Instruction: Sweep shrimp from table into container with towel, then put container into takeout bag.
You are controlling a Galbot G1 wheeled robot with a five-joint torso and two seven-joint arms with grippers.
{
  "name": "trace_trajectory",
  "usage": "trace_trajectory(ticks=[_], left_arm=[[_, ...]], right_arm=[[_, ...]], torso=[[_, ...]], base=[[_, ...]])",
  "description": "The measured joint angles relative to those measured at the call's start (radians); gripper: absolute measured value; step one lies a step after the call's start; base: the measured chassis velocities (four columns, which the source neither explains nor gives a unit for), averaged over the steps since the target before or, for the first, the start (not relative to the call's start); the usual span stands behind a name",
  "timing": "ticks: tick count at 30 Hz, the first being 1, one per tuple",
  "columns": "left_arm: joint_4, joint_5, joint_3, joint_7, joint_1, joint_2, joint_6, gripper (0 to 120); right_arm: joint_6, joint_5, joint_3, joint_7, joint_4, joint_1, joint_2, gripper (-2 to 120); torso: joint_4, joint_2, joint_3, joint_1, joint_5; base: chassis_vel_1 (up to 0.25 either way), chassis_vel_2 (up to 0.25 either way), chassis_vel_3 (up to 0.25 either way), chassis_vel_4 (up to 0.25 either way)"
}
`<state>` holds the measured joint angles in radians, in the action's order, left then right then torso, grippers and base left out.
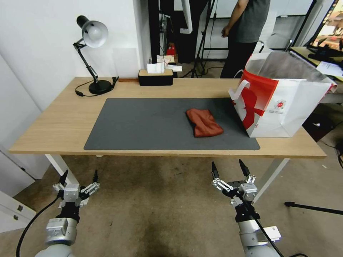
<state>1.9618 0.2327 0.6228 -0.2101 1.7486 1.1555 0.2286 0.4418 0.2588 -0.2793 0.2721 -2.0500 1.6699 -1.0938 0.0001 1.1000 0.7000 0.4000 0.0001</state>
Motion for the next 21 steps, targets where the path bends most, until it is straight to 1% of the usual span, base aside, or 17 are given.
trace_trajectory(ticks=[2,3,4,6,7,9,18,20,21], left_arm=[[0.000,0.009,-0.001,0.007,-0.003,-0.001,0.003,100],[0.000,0.033,-0.003,0.026,-0.012,-0.004,0.016,100],[0.000,0.033,-0.003,0.026,-0.012,-0.004,0.016,100],[-0.005,0.063,-0.009,0.053,-0.016,-0.006,0.030,100],[-0.005,0.063,-0.009,0.053,-0.016,-0.006,0.030,100],[-0.015,0.088,-0.016,0.075,-0.022,-0.007,0.050,100],[-0.036,0.112,-0.021,0.102,-0.044,-0.008,0.092,100],[-0.044,0.121,-0.023,0.113,-0.056,-0.007,0.115,100],[-0.044,0.121,-0.023,0.113,-0.056,-0.007,0.115,100]], right_arm=[[-0.003,0.005,0.000,0.000,-0.002,-0.001,0.001,100],[-0.016,0.018,0.000,-0.001,-0.008,-0.003,0.002,100],[-0.016,0.018,0.000,-0.001,-0.008,-0.003,0.002,100],[-0.025,0.026,0.002,-0.002,-0.008,-0.004,0.002,100],[-0.025,0.026,0.002,-0.002,-0.008,-0.004,0.002,100],[-0.033,0.029,0.005,-0.005,-0.005,-0.004,0.002,100],[-0.052,0.048,0.006,-0.019,-0.002,-0.006,0.005,100],[-0.057,0.052,0.006,-0.026,-0.002,-0.008,0.002,100],[-0.057,0.052,0.006,-0.026,-0.002,-0.008,0.002,100]], torso=[[0.0000,0.000,0.000,0.000,0.0000],[-0.0001,0.000,0.000,0.000,-0.0001],[-0.0001,0.000,0.000,0.000,-0.0001],[-0.0001,0.000,0.000,0.000,0.0000],[-0.0001,0.000,0.000,0.000,0.0000],[-0.0001,0.000,0.000,0.000,-0.0001],[0.0000,0.000,0.000,0.000,-0.0002],[0.0000,0.000,0.000,0.000,-0.0002],[0.0000,0.000,0.000,0.000,-0.0002]], base=[[0.000,0.000,0.000,0.000],[0.000,0.000,0.000,0.000],[0.000,0.000,0.000,0.000],[0.000,0.000,0.000,0.000],[0.000,0.000,0.000,0.000],[0.000,0.000,0.000,0.000],[0.000,0.000,0.000,0.000],[0.000,0.000,0.000,0.000],[0.000,0.000,0.000,0.000]])
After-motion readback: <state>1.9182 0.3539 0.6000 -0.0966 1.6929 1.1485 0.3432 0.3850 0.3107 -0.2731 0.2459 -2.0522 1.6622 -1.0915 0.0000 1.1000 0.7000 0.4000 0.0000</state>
